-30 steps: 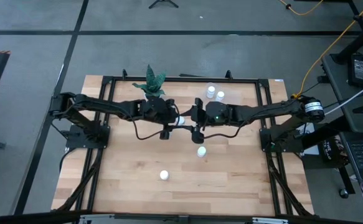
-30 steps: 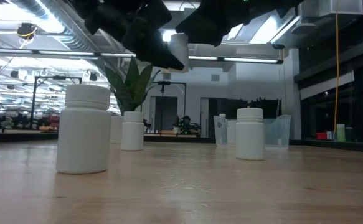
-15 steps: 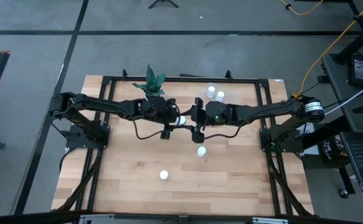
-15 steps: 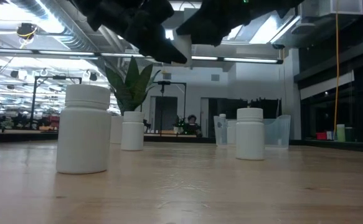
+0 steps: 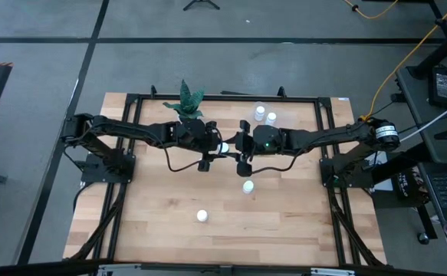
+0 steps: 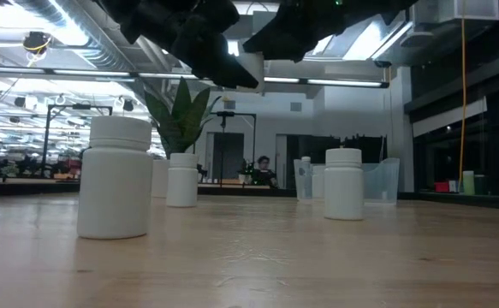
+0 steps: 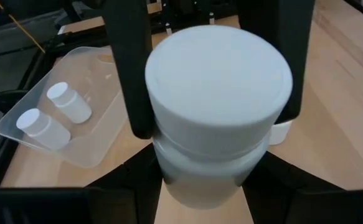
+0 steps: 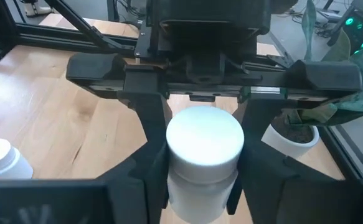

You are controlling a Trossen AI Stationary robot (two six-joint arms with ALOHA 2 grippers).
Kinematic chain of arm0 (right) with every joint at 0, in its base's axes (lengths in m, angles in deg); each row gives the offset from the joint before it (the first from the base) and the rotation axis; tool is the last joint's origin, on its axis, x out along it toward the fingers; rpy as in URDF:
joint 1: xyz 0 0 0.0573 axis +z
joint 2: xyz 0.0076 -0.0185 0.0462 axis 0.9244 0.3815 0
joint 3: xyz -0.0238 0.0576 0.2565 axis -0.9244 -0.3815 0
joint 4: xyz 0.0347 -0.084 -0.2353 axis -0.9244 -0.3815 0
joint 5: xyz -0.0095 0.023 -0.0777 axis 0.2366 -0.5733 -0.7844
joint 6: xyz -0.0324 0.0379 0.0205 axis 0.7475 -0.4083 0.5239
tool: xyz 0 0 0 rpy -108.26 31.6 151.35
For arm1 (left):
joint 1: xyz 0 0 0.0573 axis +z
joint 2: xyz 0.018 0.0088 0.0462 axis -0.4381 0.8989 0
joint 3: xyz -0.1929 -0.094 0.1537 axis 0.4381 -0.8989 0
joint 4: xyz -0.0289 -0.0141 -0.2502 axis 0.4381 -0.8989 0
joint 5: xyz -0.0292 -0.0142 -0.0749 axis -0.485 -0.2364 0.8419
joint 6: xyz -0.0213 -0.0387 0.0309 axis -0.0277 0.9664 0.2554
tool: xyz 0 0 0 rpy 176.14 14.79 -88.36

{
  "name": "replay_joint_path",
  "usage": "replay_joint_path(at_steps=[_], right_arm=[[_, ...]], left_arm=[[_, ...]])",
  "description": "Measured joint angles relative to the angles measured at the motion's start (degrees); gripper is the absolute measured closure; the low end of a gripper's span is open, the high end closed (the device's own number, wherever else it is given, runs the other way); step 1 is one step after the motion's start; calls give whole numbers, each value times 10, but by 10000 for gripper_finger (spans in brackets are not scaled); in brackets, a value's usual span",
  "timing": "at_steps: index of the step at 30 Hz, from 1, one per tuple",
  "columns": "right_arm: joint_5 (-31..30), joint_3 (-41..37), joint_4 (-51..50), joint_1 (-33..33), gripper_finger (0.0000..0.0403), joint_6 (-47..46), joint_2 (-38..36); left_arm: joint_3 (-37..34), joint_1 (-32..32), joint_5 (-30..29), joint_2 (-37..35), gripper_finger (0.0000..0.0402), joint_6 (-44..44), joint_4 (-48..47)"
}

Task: Pick and place pill bottles into a basket
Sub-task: Put the white pill bottle into the transparent bin

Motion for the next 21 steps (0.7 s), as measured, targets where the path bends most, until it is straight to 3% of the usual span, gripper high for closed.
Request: replay_joint_path(at_steps=[8,21], right_arm=[[1,0,-2,0,255,0,0],[4,-1,-19,0,255,5,0]], left_arm=[[0,0,6,0,220,1,-2],[-1,-1,6,-12,171,-8,-27]])
